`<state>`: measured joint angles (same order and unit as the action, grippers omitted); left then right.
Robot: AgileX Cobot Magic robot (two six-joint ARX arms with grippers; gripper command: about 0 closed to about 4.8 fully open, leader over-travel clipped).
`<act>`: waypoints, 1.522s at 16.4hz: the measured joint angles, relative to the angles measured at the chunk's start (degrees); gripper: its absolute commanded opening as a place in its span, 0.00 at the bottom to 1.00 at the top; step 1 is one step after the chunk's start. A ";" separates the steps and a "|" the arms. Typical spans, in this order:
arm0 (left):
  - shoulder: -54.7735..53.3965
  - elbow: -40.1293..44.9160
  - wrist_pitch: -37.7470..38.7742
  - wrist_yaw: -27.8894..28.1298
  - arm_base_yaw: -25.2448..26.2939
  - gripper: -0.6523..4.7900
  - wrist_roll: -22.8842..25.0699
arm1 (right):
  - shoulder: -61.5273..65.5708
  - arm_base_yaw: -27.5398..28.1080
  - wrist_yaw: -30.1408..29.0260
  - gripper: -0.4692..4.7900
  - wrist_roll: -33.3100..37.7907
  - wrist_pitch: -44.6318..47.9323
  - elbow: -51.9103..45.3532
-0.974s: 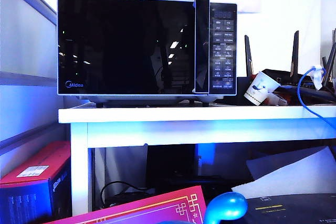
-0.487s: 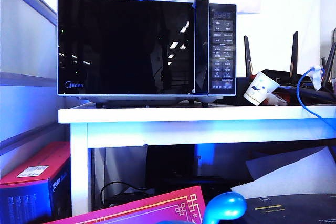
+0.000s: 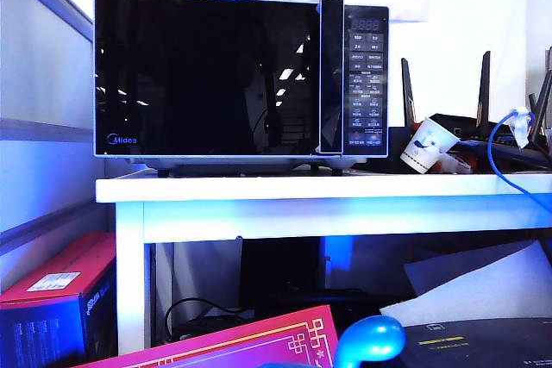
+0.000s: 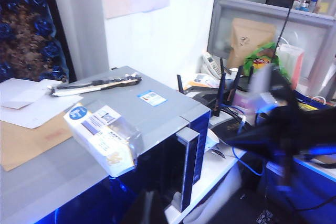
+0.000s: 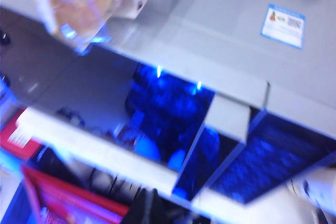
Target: Open the microwave door, place the box of snacks from the top of the microwave inside, then close the microwave door.
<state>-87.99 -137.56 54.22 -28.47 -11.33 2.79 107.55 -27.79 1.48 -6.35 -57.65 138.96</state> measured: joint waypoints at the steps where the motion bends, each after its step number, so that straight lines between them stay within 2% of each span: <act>1: 0.00 0.00 0.09 0.00 0.00 0.11 0.00 | -0.09 0.00 0.02 0.08 0.07 2.97 -2.60; 6: 0.00 0.00 0.33 0.00 0.00 0.11 0.00 | 0.20 -0.02 0.02 0.08 0.11 24.85 -15.52; 12: 0.00 0.04 0.55 0.17 0.00 0.11 0.02 | 0.20 -0.02 0.17 0.08 0.11 48.09 -24.28; 14: -0.02 0.07 0.55 0.17 0.00 0.11 0.11 | 0.09 -0.04 2.58 0.08 0.13 53.83 -26.69; 17: -0.04 0.07 0.57 0.17 0.00 0.11 0.17 | -0.39 -0.02 4.33 0.08 0.11 57.24 -30.14; 21: -0.50 0.07 0.96 0.20 0.00 0.11 0.20 | -0.39 -0.02 5.38 0.08 1.66 66.42 -41.55; 25: -1.44 0.17 2.40 0.31 0.00 0.11 0.20 | -4.98 -0.07 9.29 0.08 3.04 74.95 -52.74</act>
<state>-89.43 -137.38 56.62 -28.16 -11.33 2.98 102.56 -27.86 10.76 -3.31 17.30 86.21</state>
